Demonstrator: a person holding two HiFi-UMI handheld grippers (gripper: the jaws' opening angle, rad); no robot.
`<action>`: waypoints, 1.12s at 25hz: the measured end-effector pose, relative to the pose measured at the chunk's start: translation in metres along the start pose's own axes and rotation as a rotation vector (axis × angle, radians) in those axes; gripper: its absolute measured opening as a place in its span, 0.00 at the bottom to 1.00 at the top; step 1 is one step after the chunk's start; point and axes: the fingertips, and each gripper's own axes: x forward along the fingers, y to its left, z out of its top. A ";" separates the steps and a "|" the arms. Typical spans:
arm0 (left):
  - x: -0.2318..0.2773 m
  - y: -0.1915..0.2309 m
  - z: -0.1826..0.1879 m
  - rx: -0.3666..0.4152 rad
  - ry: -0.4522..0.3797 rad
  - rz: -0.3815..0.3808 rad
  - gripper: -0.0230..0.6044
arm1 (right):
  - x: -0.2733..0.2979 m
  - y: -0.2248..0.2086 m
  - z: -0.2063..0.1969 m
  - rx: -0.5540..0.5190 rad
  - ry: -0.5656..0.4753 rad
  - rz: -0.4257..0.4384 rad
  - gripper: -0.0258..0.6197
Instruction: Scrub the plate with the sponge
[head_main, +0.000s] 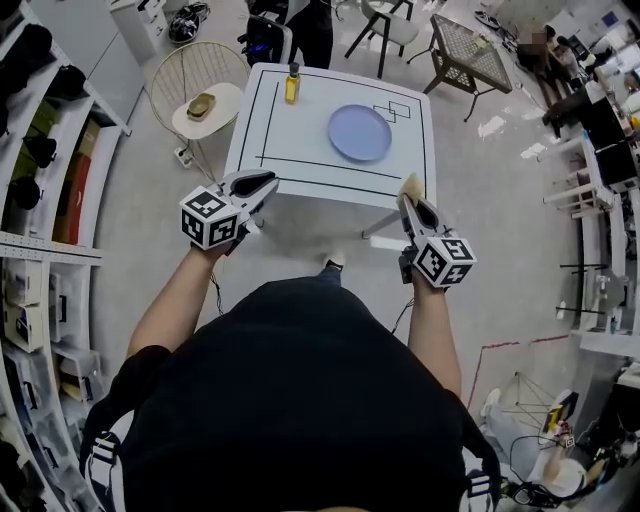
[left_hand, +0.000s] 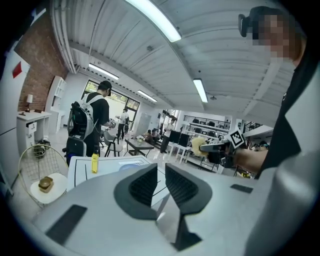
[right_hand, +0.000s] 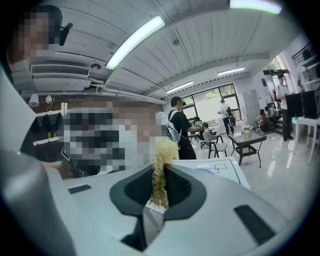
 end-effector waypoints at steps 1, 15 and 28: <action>0.002 0.002 0.000 -0.003 0.003 0.002 0.12 | 0.005 -0.001 0.000 0.002 0.002 0.009 0.09; 0.061 0.031 0.013 -0.038 0.023 0.036 0.12 | 0.050 -0.061 0.002 0.020 0.049 0.066 0.09; 0.131 0.042 0.022 -0.068 0.052 0.077 0.12 | 0.094 -0.132 0.006 0.032 0.111 0.141 0.09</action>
